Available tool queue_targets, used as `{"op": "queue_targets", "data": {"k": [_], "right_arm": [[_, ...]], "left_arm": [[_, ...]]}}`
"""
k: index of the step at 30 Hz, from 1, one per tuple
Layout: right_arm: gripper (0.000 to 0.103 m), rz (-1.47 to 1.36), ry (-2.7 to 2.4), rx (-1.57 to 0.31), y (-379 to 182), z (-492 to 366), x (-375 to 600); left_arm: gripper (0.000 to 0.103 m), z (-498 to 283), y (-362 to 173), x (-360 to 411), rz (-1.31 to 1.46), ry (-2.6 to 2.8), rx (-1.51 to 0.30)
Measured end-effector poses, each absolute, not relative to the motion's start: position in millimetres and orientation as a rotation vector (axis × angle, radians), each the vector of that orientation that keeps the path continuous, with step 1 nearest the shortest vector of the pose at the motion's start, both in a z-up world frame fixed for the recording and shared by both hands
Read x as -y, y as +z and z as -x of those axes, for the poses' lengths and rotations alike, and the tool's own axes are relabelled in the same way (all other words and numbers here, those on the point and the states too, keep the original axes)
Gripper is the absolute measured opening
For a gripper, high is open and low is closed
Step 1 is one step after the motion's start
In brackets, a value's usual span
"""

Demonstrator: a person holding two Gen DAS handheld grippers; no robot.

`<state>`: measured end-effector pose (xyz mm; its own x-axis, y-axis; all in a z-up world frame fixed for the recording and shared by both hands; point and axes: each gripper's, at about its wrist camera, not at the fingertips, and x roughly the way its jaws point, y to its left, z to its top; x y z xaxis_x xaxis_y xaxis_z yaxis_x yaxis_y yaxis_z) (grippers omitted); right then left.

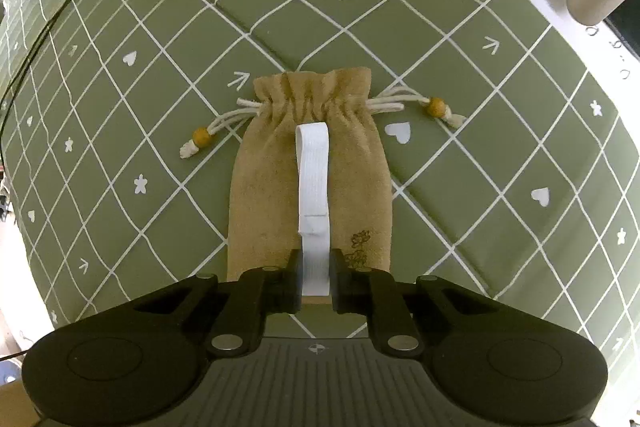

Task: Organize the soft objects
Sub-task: 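Grasp the white strap on the tan drawstring pouch with the right gripper, then grasp the tan drawstring pouch with the left gripper while the right gripper holds the white strap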

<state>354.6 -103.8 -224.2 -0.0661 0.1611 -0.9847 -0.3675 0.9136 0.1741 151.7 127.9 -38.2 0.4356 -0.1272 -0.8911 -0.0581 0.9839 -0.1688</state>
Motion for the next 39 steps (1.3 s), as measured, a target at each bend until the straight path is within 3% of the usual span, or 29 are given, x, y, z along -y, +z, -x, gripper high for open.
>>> {"op": "queue_targets", "data": {"k": [18,39], "right_arm": [[0.014,0.063,0.47,-1.442,-141.4,-347.0,145.0],[0.013,-0.051,0.42,-1.282,-66.6,-283.9,211.1]], "left_arm": [[0.078,-186.2,-29.2,-104.8,0.089,-0.128,-1.13],[0.078,-274.0,-55.9,-64.8,-0.065,-0.349,-1.325]]}}
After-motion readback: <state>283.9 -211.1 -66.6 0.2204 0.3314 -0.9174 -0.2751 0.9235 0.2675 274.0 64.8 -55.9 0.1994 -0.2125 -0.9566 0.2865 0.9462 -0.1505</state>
